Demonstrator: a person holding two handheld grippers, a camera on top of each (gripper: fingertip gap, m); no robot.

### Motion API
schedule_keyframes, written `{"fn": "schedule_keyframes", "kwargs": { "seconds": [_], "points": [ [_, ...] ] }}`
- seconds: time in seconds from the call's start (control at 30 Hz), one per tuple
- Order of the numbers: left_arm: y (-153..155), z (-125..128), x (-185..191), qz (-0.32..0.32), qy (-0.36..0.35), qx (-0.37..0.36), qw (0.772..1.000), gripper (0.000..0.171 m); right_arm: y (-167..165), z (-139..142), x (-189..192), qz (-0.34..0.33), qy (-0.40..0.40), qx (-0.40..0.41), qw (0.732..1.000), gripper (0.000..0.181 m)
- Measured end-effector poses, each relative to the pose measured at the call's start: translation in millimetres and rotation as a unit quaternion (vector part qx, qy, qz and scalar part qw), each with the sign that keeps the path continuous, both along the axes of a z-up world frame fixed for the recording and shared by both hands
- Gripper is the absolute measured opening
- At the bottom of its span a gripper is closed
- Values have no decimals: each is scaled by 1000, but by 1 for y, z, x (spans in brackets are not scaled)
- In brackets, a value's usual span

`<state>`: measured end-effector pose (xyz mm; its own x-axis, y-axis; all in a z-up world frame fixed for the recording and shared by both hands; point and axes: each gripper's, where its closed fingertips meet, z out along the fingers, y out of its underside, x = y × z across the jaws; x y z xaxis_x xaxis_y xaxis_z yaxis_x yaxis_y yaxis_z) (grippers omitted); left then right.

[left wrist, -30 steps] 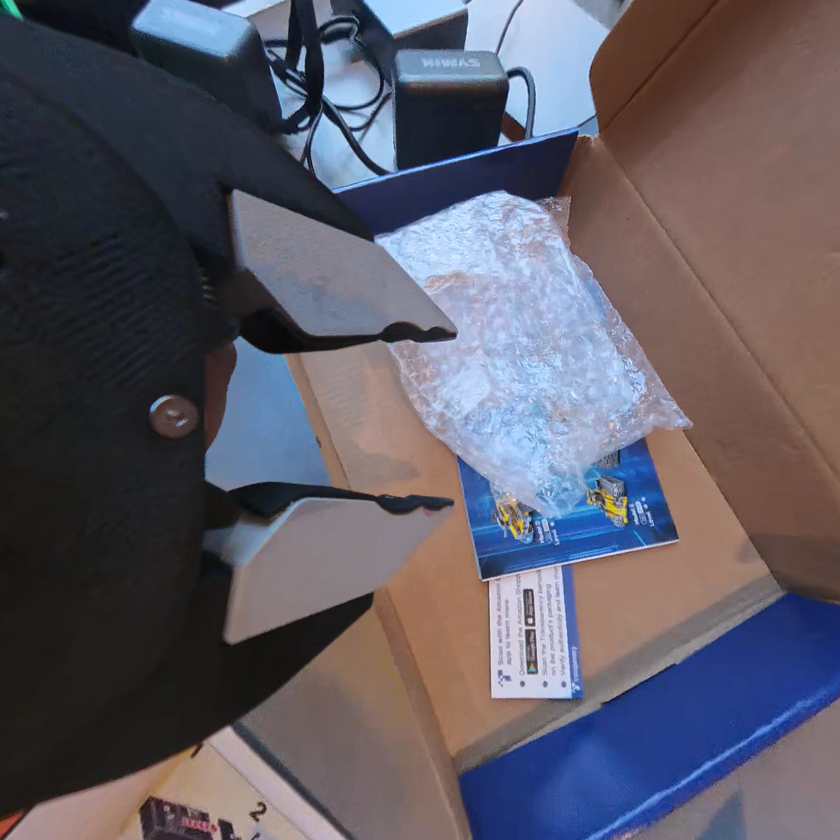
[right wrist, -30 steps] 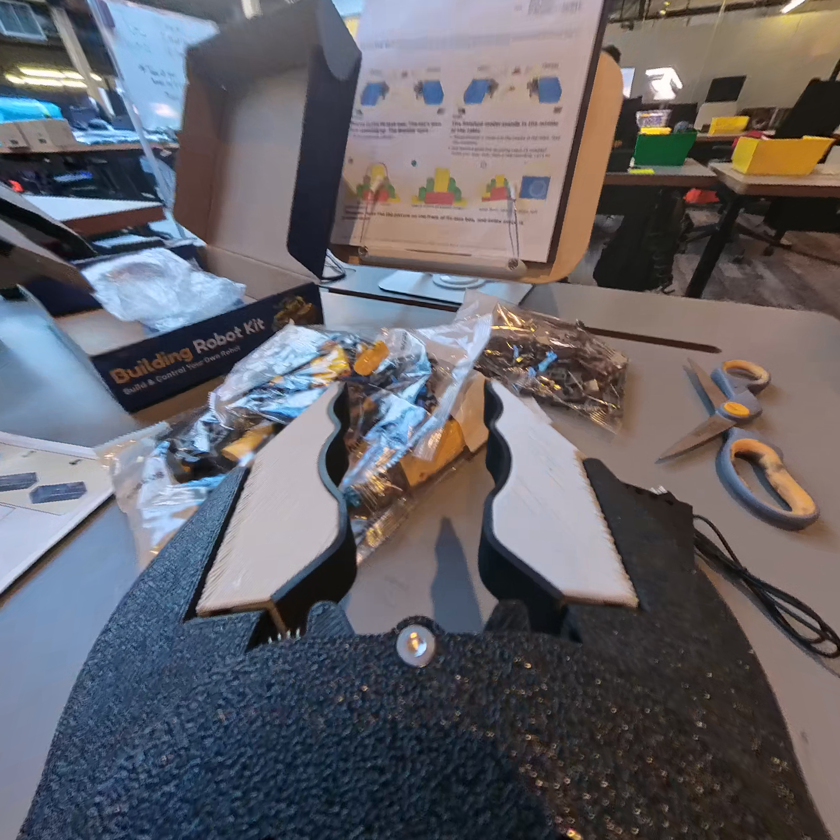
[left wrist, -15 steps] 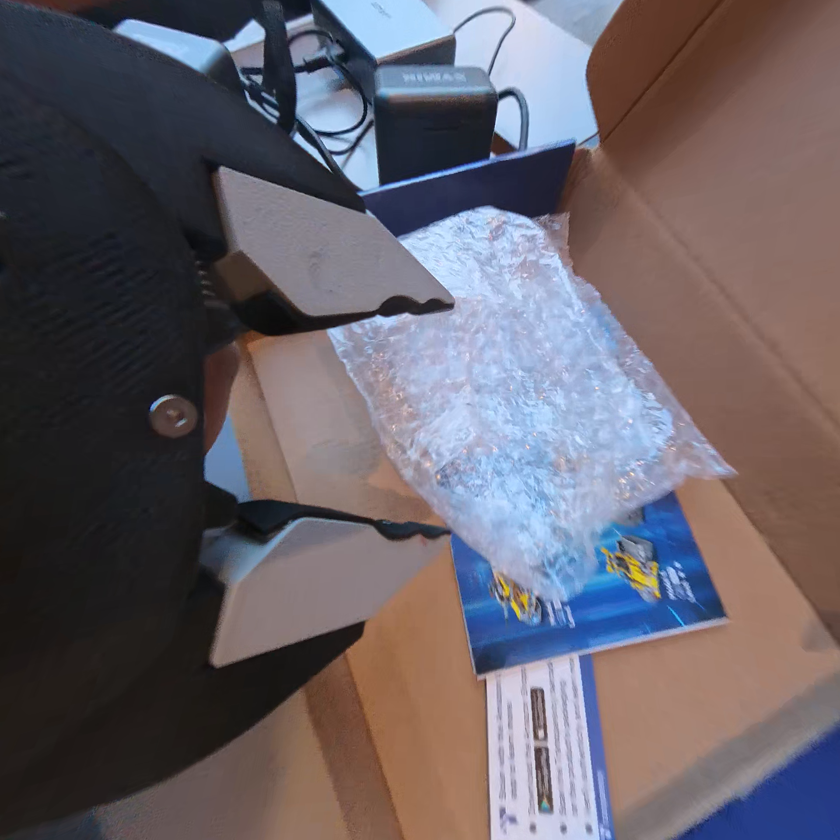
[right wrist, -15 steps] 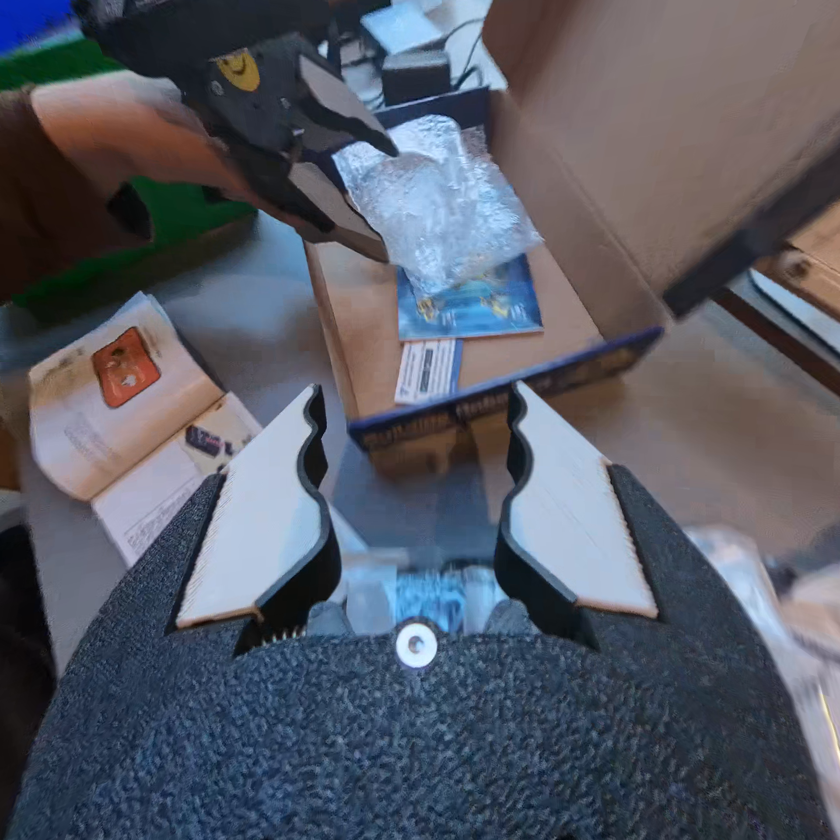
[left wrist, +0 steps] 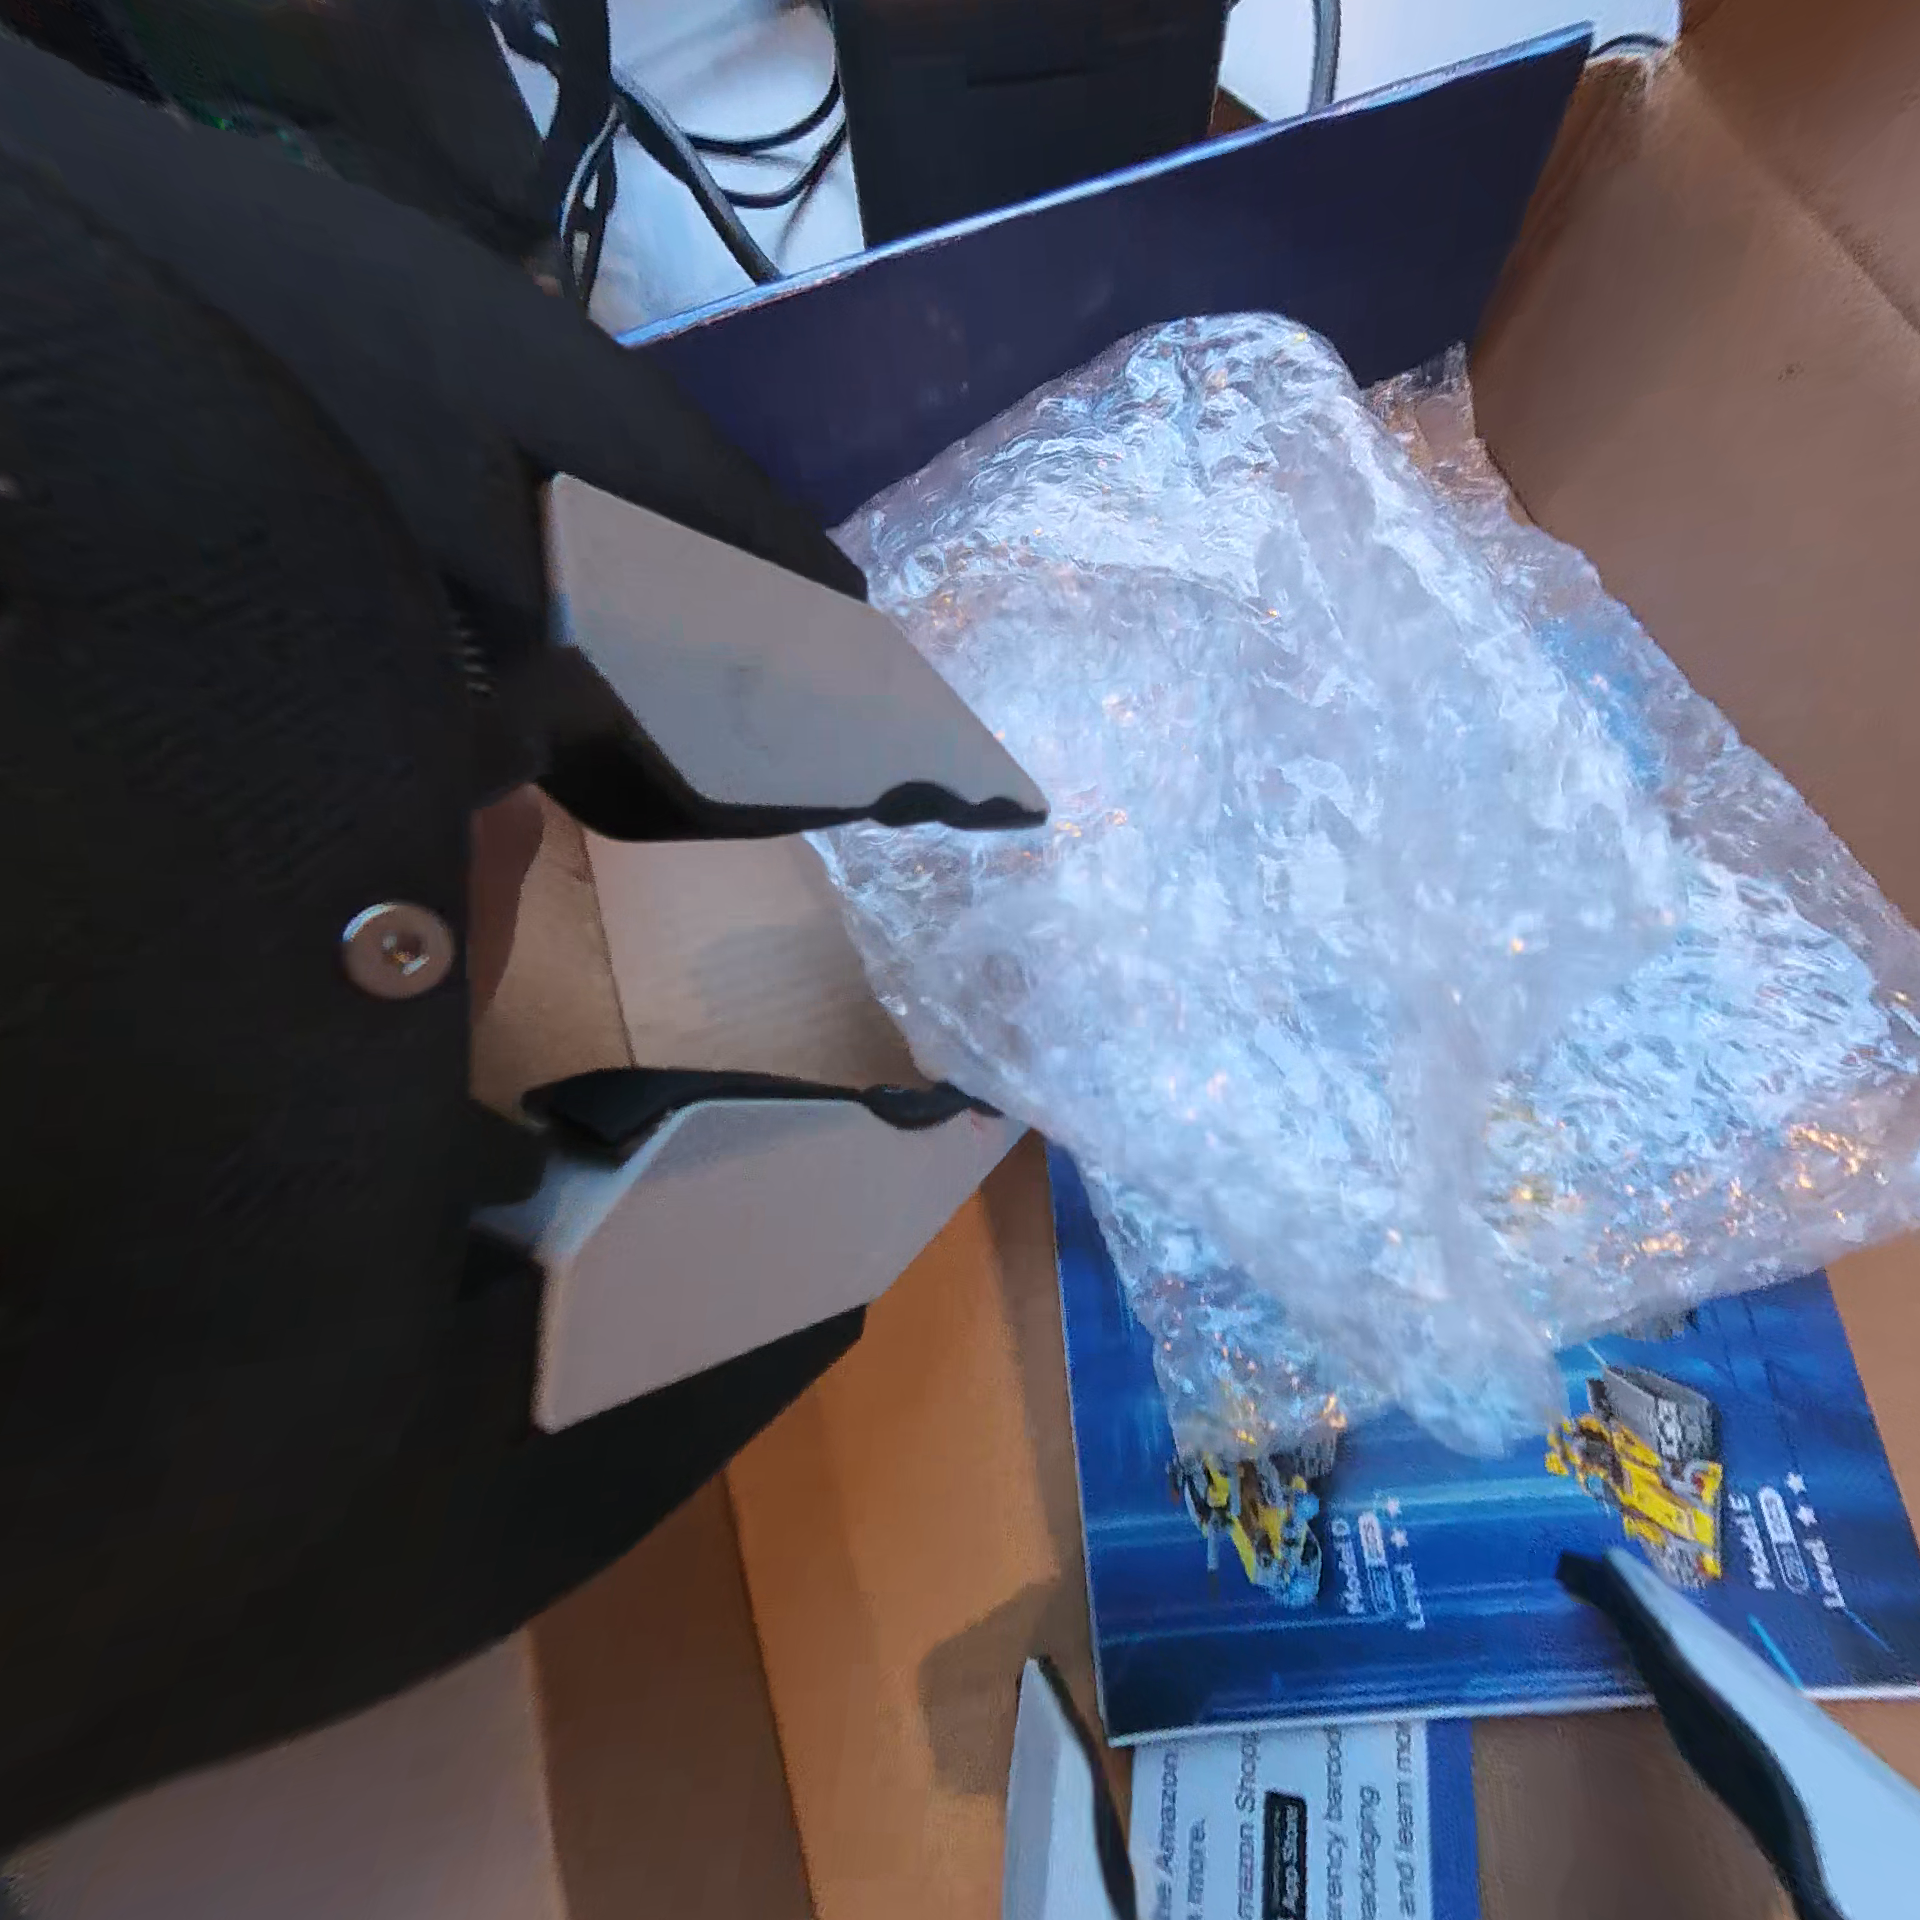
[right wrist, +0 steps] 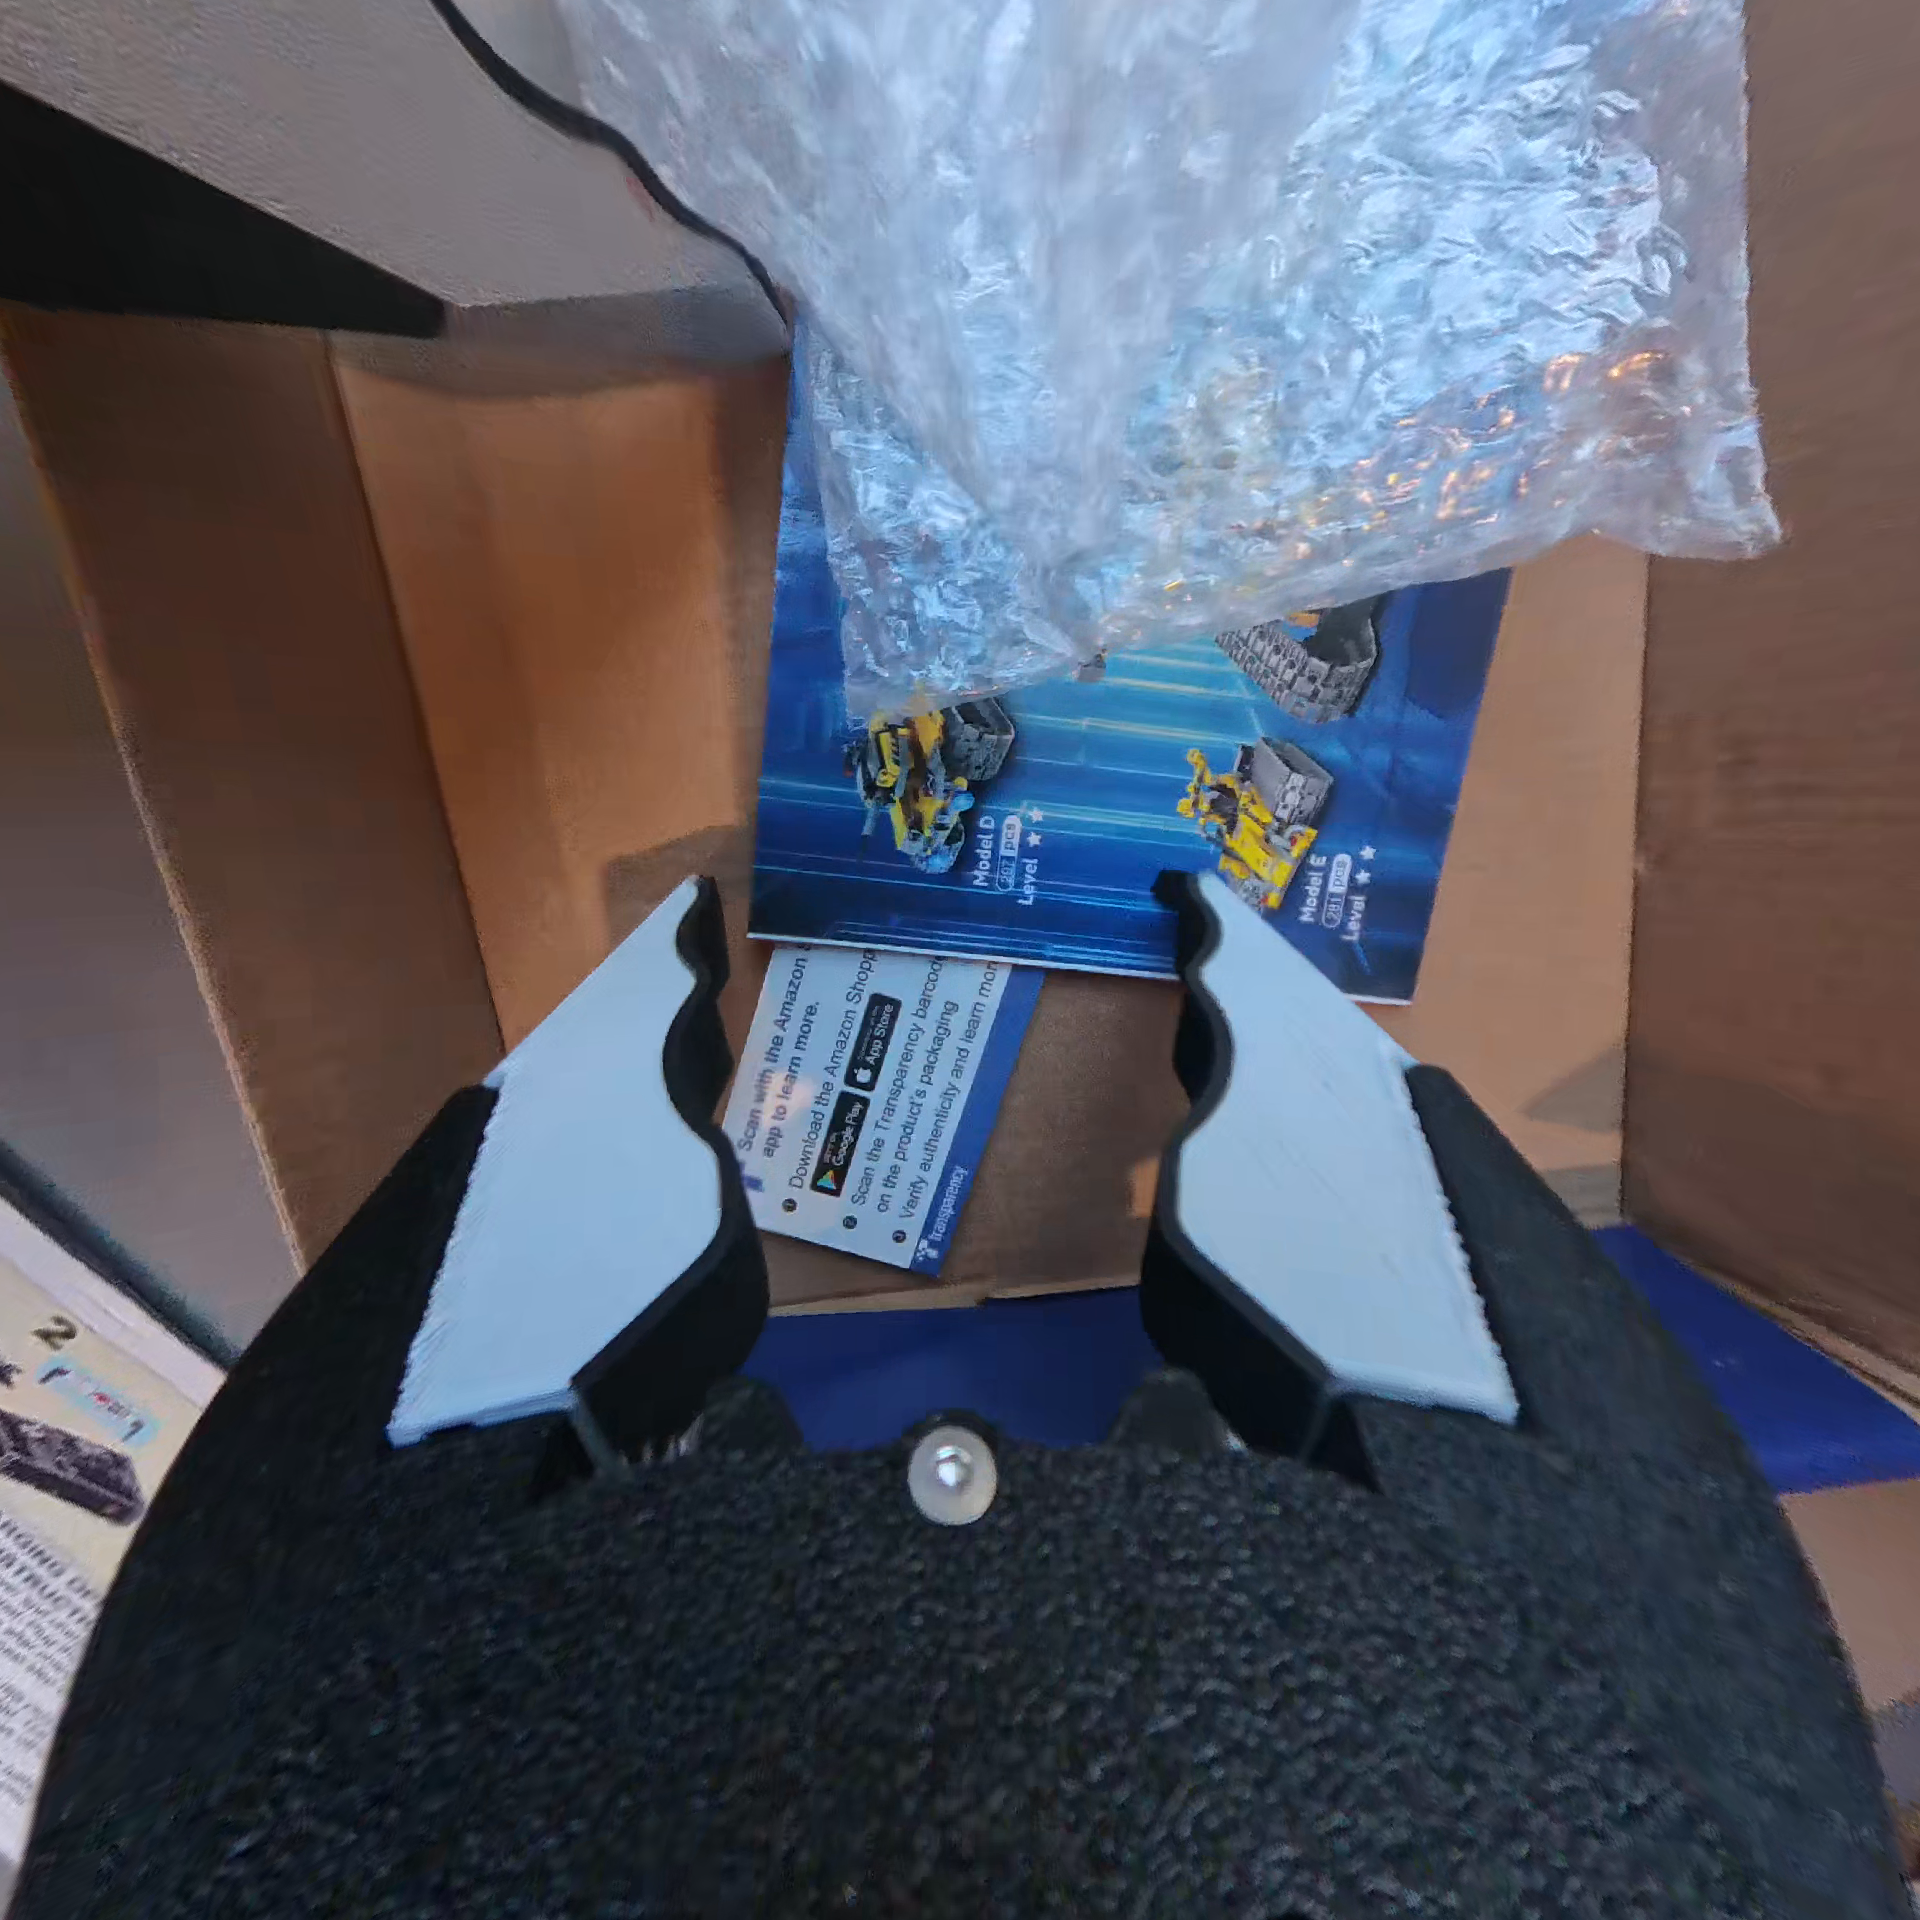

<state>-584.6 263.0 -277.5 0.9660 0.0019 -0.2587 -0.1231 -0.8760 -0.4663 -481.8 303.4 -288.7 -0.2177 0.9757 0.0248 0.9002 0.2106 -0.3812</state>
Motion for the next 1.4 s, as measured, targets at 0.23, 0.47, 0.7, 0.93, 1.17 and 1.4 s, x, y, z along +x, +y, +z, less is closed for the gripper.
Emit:
{"fn": "schedule_keyframes", "kwargs": {
  "seconds": [0.23,0.47,0.7,0.93,1.17,1.4],
  "points": [
    [-1,0,4,-20,28,-3,999,35,0,0,-4,31,-10,4,999,72],
    [-1,1,4,-17,30,0,999,33,-11,3,-4,59,32,-1,998,34],
    [-1,0,4,-16,37,-7,999,29,2,7,-6,69,65,81,992,0],
    [-2,4,4,-9,29,12,999,30,27,56,6,37,139,99,985,0],
    [4,44,15,-18,52,123,991,51,44,117,20,22,178,137,974,0],
    [-7,75,42,-44,50,178,982,63,55,158,30,1,213,163,963,0]
  ]
}}
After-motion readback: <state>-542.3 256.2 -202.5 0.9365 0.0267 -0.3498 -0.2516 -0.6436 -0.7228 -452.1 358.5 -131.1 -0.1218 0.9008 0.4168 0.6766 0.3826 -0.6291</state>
